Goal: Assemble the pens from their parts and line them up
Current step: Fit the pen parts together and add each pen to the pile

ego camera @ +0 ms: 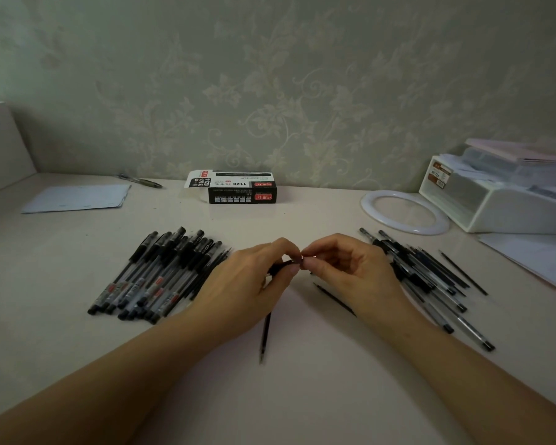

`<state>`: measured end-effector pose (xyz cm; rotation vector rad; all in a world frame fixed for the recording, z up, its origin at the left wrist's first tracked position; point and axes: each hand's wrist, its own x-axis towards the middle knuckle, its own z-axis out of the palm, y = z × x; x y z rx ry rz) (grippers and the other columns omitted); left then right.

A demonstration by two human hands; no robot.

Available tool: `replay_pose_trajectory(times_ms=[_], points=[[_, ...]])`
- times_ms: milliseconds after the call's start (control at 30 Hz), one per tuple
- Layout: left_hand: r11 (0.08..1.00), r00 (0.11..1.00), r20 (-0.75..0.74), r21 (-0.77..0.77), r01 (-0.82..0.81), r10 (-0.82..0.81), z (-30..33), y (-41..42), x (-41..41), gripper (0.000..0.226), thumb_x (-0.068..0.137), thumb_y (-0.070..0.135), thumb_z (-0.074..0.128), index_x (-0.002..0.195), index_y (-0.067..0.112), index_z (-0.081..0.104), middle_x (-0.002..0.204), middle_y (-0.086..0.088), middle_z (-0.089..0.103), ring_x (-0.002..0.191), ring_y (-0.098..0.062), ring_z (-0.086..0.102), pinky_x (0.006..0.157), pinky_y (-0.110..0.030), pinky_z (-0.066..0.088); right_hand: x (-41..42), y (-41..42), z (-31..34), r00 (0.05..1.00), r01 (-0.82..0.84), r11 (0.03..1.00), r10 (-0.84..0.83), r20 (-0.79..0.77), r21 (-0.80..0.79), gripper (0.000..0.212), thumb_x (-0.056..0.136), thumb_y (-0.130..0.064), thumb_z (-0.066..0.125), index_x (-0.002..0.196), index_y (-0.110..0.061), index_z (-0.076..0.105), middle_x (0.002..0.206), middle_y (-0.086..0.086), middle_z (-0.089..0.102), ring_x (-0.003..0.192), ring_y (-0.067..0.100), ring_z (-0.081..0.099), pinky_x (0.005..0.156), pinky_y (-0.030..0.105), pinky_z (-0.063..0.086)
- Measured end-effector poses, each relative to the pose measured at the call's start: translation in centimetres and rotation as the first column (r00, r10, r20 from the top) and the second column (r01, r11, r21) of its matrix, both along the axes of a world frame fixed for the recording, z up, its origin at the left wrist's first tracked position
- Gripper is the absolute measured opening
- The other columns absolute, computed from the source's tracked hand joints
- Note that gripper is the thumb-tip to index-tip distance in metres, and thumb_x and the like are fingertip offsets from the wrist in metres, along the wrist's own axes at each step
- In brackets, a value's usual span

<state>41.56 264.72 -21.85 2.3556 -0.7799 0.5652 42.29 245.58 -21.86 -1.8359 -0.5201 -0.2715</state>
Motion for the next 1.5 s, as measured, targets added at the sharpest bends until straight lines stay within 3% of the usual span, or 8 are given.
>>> replay_pose_trajectory(times_ms=[267,433,600,833,1000,1167,1367,1500], points=[[0.997,0.998,0.049,0.060,0.038,-0.041,0.39,0.32,0.12,0.022,0.097,0.028,0.046,0.104,0.023,0.066,0.076,0.021,0.047,0.072,0.001,0.045,0.064,-0.014,0.032,-0.28,-0.07,0.08,0.999,0.024,0.997,-0.026,-0.023,-0.079,0.003,0.088,-0.024,0.071,0.087,-0.024,0.074,0.078,-0.007,0.075,0.075,0.014,0.070,0.073,0.033,0.057],[0.996,0.995,0.094,0.088,0.025,-0.033,0.18,-0.01,0.13,0.018,0.095,0.025,0.055,0.109,0.021,0.067,0.081,0.014,0.053,0.075,-0.005,0.045,0.067,-0.020,0.039,-0.46,0.16,-0.13,0.994,0.107,0.978,-0.108,0.004,-0.177,0.032,0.092,-0.047,0.055,0.072,-0.025,0.066,0.065,-0.009,0.068,0.059,0.004,0.060,0.060,0.028,0.048],[0.998,0.995,0.103,0.062,-0.011,0.004,0.06,0.07,0.36,0.016,0.094,0.024,0.058,0.106,0.020,0.068,0.079,0.017,0.050,0.072,-0.005,0.045,0.065,-0.021,0.037,-0.30,0.05,-0.10,0.996,0.086,0.971,-0.080,0.036,-0.225,0.010,0.090,-0.034,0.068,0.086,-0.025,0.066,0.077,-0.008,0.066,0.060,0.000,0.052,0.056,0.014,0.037],[0.998,0.995,0.094,0.063,0.017,-0.023,0.00,-0.03,0.31,0.017,0.094,0.027,0.057,0.106,0.022,0.067,0.083,0.012,0.058,0.075,-0.007,0.049,0.066,-0.026,0.044,-0.22,0.05,-0.24,0.997,0.076,0.973,-0.077,0.004,-0.218,0.039,0.095,-0.047,0.050,0.071,-0.020,0.065,0.061,-0.008,0.063,0.055,0.002,0.054,0.059,0.017,0.041],[1.000,0.996,0.090,0.022,-0.001,-0.001,-0.04,0.16,0.41,0.015,0.094,0.024,0.059,0.105,0.021,0.068,0.084,0.012,0.060,0.075,-0.007,0.050,0.066,-0.025,0.043,-0.07,-0.08,-0.28,0.998,0.054,0.975,-0.055,0.001,-0.217,0.010,0.094,-0.034,0.063,0.086,-0.029,0.065,0.077,-0.009,0.067,0.068,0.004,0.057,0.061,0.021,0.045],[0.999,0.995,0.093,0.044,0.021,-0.025,0.00,-0.01,0.27,0.016,0.094,0.026,0.058,0.106,0.021,0.068,0.084,0.011,0.060,0.076,-0.008,0.051,0.066,-0.028,0.045,-0.11,0.00,-0.32,0.998,0.062,0.979,-0.066,-0.017,-0.192,0.035,0.096,-0.043,0.052,0.070,-0.022,0.062,0.060,-0.008,0.061,0.054,0.003,0.051,0.058,0.020,0.041],[1.000,0.997,0.079,0.020,0.005,-0.006,0.01,0.13,0.30,0.015,0.093,0.024,0.059,0.105,0.021,0.068,0.084,0.010,0.062,0.076,-0.008,0.052,0.067,-0.026,0.045,-0.18,0.02,-0.28,0.999,0.041,0.975,-0.047,-0.019,-0.220,0.014,0.095,-0.034,0.061,0.085,-0.025,0.065,0.076,-0.008,0.066,0.069,0.006,0.058,0.065,0.029,0.047],[0.999,0.996,0.081,0.028,0.022,-0.024,0.07,-0.06,0.17,0.017,0.094,0.024,0.059,0.106,0.020,0.069,0.084,0.008,0.062,0.076,-0.010,0.053,0.067,-0.029,0.046,-0.16,0.04,-0.28,0.998,0.051,0.976,-0.057,-0.025,-0.211,0.034,0.096,-0.042,0.054,0.072,-0.019,0.063,0.062,-0.008,0.060,0.058,0.002,0.054,0.059,0.020,0.043]])
